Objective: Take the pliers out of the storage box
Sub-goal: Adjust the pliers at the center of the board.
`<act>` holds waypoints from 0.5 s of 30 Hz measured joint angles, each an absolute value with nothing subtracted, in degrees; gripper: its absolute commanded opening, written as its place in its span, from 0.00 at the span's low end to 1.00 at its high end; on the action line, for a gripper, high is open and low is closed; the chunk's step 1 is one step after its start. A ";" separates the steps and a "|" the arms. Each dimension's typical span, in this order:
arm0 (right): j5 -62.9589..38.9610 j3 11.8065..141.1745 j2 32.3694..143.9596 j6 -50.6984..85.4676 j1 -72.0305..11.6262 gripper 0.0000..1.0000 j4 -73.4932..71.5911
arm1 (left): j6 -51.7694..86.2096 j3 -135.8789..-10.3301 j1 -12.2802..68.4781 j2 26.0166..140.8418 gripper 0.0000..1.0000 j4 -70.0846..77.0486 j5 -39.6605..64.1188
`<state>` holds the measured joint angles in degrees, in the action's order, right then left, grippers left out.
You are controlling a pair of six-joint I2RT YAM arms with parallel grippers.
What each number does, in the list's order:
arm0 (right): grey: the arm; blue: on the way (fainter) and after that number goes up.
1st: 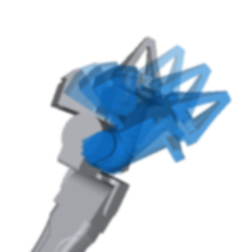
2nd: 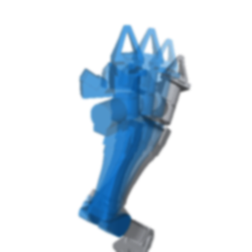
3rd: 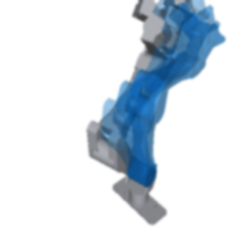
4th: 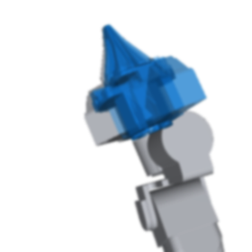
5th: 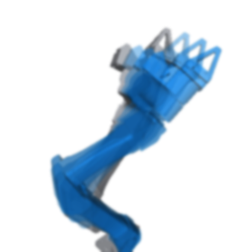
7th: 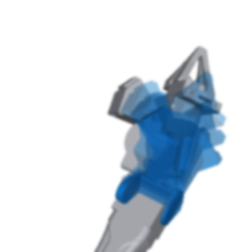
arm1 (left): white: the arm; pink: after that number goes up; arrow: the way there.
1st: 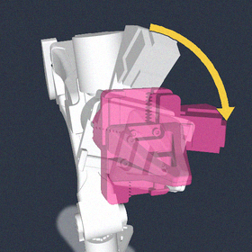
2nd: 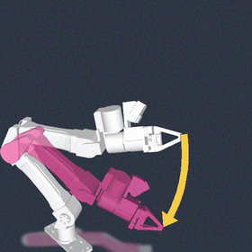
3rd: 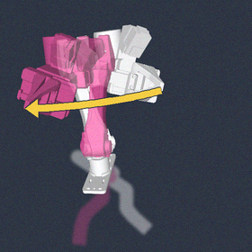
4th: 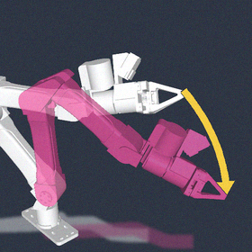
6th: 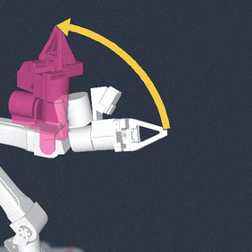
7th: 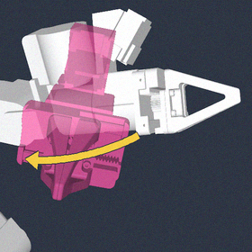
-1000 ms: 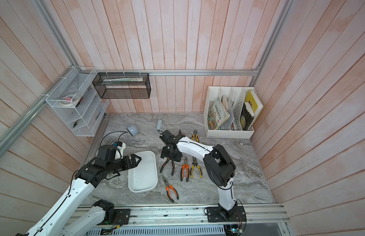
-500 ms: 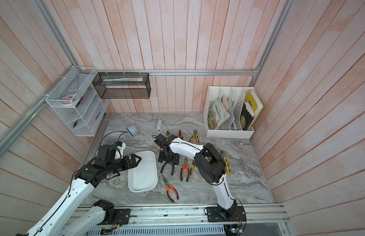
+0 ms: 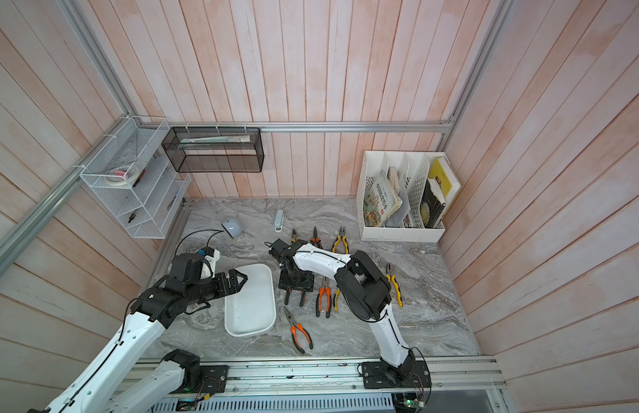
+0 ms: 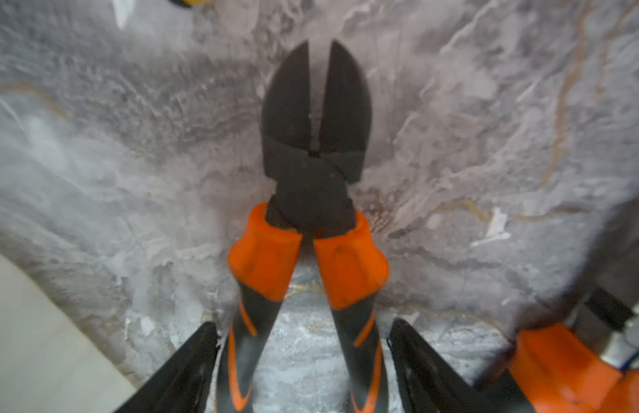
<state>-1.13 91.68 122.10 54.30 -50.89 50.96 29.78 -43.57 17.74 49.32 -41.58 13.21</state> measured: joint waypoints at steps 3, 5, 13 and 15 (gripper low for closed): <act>-0.01 91.05 121.86 53.32 -51.42 0.63 50.96 | 29.76 -43.57 17.74 49.34 1.00 -41.58 13.21; 0.62 89.82 121.14 52.60 -51.62 0.58 50.39 | 29.78 -43.57 17.74 49.34 1.00 -41.58 13.21; 1.65 84.86 117.89 49.17 -51.72 0.41 46.17 | 29.78 -43.57 17.74 49.34 1.00 -41.58 13.19; 1.67 84.27 117.54 47.86 -51.75 0.41 45.52 | 29.78 -43.57 17.74 49.34 1.00 -41.58 13.19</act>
<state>1.67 84.27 117.54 47.86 -51.75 45.52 29.78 -43.57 17.74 49.34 -41.58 13.19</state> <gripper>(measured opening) 0.566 0.998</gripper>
